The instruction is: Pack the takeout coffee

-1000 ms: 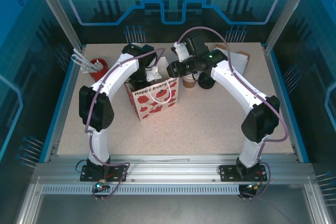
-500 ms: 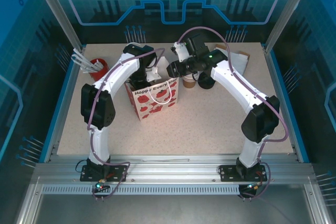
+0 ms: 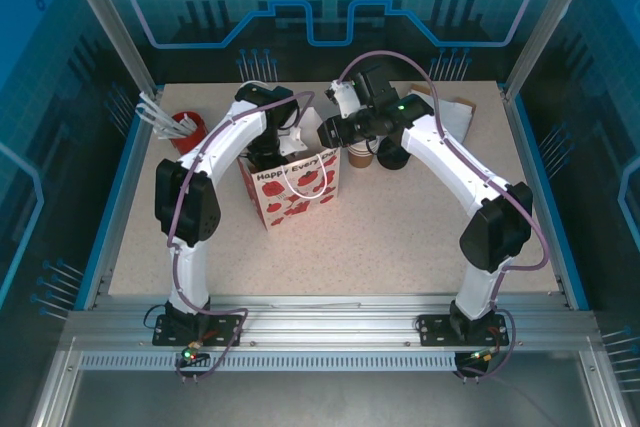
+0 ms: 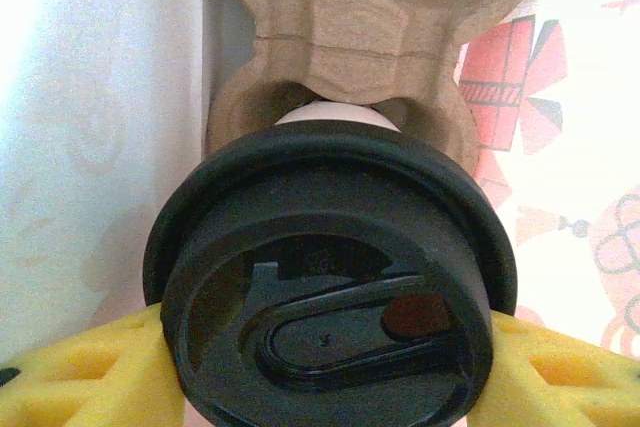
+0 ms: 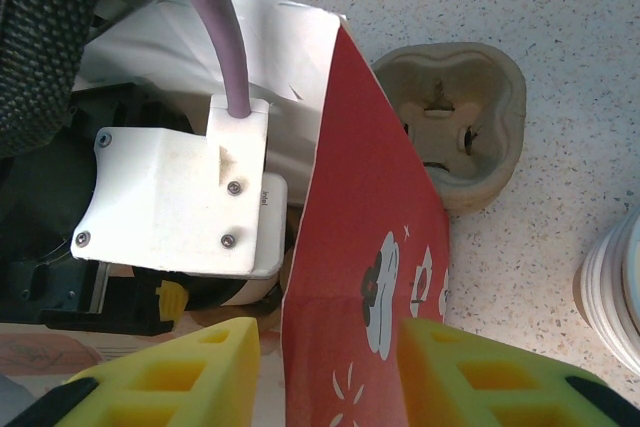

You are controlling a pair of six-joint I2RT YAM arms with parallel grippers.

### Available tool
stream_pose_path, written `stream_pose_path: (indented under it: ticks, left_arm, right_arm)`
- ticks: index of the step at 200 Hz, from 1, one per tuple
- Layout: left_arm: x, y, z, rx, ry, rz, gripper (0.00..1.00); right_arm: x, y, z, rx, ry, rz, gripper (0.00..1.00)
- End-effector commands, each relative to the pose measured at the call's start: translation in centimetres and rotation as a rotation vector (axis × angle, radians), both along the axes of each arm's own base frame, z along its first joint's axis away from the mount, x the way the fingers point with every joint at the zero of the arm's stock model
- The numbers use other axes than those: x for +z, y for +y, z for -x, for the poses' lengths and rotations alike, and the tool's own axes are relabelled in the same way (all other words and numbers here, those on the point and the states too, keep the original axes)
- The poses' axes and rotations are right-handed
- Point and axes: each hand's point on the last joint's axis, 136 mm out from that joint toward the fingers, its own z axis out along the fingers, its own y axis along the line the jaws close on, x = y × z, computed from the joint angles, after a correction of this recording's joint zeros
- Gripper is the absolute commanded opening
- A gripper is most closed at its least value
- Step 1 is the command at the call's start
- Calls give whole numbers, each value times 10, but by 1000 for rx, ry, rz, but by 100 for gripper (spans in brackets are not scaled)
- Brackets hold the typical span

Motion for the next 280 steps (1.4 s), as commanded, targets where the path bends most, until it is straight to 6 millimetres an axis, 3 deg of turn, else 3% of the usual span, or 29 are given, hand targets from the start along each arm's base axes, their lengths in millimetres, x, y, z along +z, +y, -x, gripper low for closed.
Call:
stream_pose_path:
  ticks: [1,115,196,280]
  left_arm:
    - [16,0,-2,13,-32,45,51]
    - [33,-6,10,1,-36,94,50]
    - [38,-2,14,14,-44,77,50]
    - [38,4,19,9,-39,55,50]
  right_arm:
    - [0,2,1,8,21,2,43]
    - [4,2,-2,11,14,5,47]
    - [16,0,-3,8,-15,0,62]
    - [9,-3,-5,0,-2,2,50]
